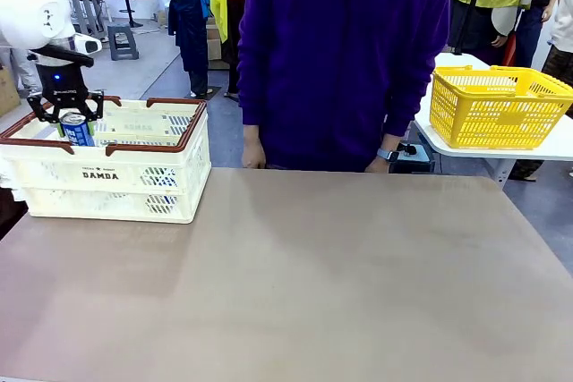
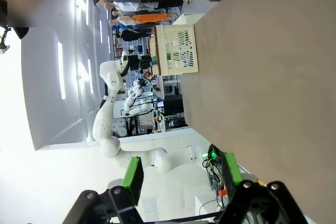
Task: Place the drinks into the Shopping basket.
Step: Pick up one drink and place it into the Shopping basket.
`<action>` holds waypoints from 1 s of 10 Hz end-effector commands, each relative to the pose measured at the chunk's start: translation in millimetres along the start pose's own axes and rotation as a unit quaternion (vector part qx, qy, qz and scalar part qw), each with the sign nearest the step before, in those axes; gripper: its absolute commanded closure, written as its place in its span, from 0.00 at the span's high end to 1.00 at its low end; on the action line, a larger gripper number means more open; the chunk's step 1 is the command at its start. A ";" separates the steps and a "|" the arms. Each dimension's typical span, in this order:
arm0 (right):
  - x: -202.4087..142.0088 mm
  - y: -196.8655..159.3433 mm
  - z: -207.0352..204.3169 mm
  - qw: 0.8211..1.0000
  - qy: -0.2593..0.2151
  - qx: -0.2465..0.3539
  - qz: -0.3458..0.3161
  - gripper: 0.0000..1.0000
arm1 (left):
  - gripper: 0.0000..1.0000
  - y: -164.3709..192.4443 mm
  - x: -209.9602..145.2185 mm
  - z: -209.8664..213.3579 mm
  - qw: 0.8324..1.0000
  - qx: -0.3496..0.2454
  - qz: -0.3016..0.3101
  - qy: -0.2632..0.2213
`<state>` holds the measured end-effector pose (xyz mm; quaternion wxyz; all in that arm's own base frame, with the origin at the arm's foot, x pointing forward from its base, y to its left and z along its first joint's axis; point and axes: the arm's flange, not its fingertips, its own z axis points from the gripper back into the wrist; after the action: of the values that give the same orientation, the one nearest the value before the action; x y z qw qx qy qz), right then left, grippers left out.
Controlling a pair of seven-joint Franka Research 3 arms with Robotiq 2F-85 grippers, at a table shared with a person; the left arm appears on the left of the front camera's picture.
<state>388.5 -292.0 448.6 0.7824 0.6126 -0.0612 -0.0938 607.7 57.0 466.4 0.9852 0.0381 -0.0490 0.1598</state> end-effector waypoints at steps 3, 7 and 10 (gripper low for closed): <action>-1.5 0.9 0.0 1.000 0.000 -0.006 0.012 0.80 | 1.00 5.7 0.1 10.8 0.999 -0.024 -0.021 0.007; -1.5 0.9 0.0 1.000 0.000 -0.006 0.012 0.80 | 1.00 14.5 -7.2 22.5 0.999 -0.032 -0.021 -0.003; -1.5 0.9 0.0 1.000 0.000 -0.006 0.012 0.80 | 1.00 34.0 -40.9 54.0 0.995 -0.084 -0.046 -0.013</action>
<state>388.6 -291.9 448.4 0.7824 0.6127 -0.0610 -0.0938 581.4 66.9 513.3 0.9887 -0.0132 -0.0746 0.1297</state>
